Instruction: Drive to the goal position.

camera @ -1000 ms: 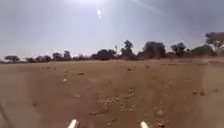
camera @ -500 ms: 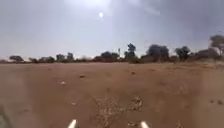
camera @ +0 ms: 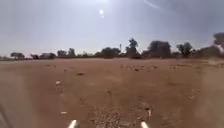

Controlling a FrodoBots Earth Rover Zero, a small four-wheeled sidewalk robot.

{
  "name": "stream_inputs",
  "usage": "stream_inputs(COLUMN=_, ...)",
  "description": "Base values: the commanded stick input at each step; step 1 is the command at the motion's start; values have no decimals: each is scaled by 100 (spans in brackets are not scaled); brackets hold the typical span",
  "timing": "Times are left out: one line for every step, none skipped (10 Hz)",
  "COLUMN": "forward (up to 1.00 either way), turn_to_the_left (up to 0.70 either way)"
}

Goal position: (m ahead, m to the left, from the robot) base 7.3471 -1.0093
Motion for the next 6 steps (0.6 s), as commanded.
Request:
stream_inputs(forward=70, turn_to_the_left=0)
stream_inputs(forward=70, turn_to_the_left=0)
stream_inputs(forward=70, turn_to_the_left=0)
stream_inputs(forward=70, turn_to_the_left=0)
stream_inputs(forward=70, turn_to_the_left=0)
stream_inputs(forward=70, turn_to_the_left=0)
